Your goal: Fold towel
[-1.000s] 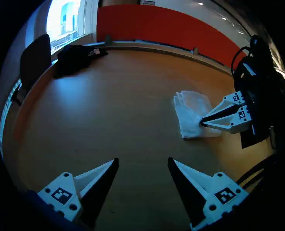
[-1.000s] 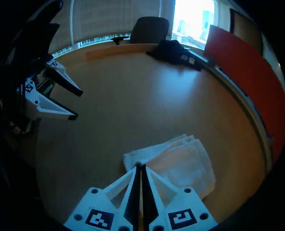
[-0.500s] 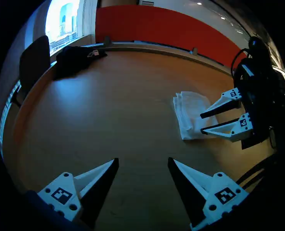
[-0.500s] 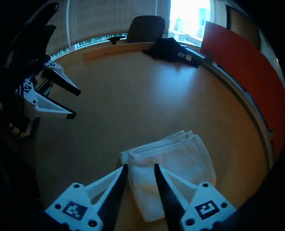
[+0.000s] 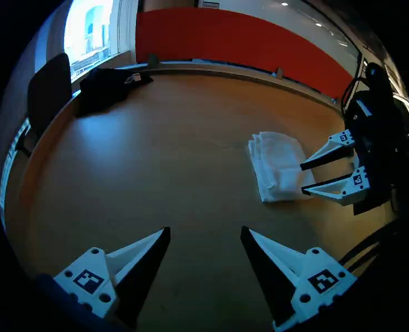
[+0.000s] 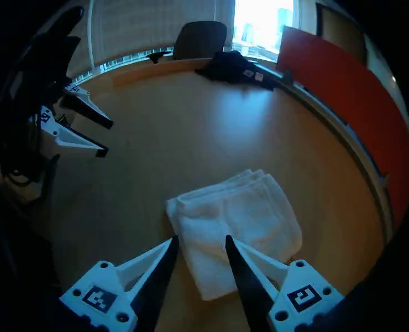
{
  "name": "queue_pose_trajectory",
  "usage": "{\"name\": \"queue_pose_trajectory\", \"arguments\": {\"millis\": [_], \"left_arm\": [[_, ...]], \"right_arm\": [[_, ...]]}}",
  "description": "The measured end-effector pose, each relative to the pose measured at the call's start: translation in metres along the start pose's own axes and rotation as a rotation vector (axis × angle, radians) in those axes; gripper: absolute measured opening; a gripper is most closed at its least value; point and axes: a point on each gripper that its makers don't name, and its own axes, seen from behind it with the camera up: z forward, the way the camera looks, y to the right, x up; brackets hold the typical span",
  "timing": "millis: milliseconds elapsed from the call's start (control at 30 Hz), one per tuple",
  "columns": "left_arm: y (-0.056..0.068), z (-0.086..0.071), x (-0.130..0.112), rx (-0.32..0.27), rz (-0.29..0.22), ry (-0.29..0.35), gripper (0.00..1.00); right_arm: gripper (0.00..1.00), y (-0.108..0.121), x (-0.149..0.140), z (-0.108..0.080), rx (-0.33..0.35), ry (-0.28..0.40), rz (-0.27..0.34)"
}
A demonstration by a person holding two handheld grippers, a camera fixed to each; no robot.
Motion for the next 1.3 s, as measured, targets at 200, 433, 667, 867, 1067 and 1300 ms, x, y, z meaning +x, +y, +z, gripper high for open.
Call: {"name": "queue_pose_trajectory", "arguments": {"millis": [200, 433, 667, 867, 1067, 1300], "left_arm": [[0.0, 0.0, 0.001, 0.001, 0.009, -0.001, 0.94], [0.004, 0.001, 0.001, -0.004, 0.015, -0.003, 0.94], [0.009, 0.003, 0.001, -0.01, 0.022, -0.005, 0.94], [0.01, 0.004, 0.001, -0.011, 0.027, -0.005, 0.94], [0.011, 0.004, 0.001, -0.017, 0.024, -0.006, 0.94], [0.013, 0.004, 0.002, -0.02, 0.031, -0.006, 0.94]], "right_arm": [[0.64, 0.004, -0.023, -0.011, -0.025, -0.021, 0.028], [0.65, 0.008, -0.05, -0.022, -0.053, -0.049, 0.063], [0.65, 0.009, -0.065, -0.026, -0.067, -0.063, 0.097], [0.6, 0.006, -0.077, -0.024, -0.067, -0.081, 0.113], [0.48, 0.007, -0.08, -0.021, -0.083, -0.087, 0.144], [0.39, 0.006, -0.077, -0.018, -0.08, -0.078, 0.182]]}}
